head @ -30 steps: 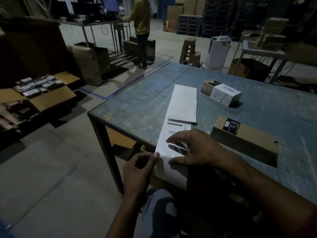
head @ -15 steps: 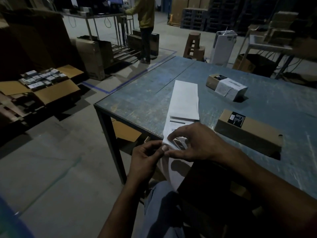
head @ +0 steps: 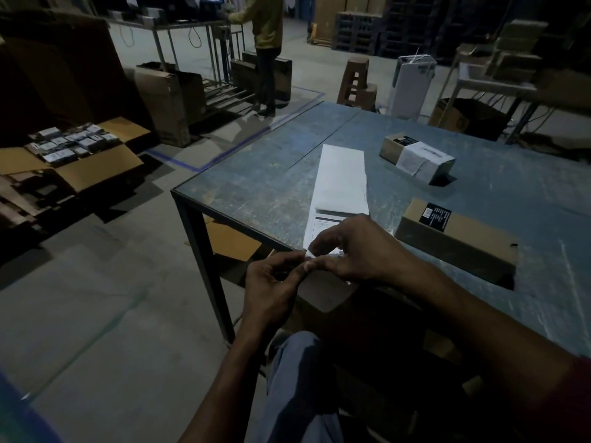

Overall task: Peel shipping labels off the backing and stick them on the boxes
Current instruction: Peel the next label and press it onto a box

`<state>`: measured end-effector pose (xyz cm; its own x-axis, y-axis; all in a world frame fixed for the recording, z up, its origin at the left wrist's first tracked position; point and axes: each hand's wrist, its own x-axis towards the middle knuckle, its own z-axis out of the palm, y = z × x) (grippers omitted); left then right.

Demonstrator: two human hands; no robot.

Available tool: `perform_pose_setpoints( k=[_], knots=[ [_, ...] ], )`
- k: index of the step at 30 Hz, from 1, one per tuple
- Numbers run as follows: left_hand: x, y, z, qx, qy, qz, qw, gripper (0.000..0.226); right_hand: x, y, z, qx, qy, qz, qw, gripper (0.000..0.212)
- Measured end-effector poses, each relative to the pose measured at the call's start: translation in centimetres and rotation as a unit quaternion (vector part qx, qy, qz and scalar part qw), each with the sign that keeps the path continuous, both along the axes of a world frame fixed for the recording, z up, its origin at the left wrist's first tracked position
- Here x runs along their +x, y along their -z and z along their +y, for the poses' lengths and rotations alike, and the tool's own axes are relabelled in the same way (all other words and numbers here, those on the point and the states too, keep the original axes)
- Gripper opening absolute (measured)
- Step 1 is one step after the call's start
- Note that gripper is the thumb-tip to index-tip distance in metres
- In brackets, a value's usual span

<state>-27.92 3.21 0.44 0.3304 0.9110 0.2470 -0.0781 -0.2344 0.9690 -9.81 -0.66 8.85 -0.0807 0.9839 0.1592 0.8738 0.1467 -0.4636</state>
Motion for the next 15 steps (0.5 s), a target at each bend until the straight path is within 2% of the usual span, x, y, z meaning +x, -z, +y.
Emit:
perform_pose_setpoints(
  k=[4,7,9,15],
  knots=[
    [-0.30,-0.40,0.15,0.030,0.010,0.027,0.999,0.033,-0.52,-0.22,-0.27,-0.004,0.008,-0.018,1.000,0.017],
    [-0.30,-0.35,0.08,0.035,0.011,0.039,0.999,0.030,-0.70,-0.23,-0.49,0.000,0.016,-0.042,0.999,0.028],
    [-0.32,-0.23,0.01,0.036,0.010,0.038,0.999,0.026,-0.68,-0.25,-0.54,0.009,0.019,-0.052,0.998,0.026],
    [-0.47,0.43,-0.32,-0.025,-0.010,-0.001,1.000,0.018,0.08,0.41,-0.52,0.036,0.022,-0.004,0.999,0.018]
  ],
)
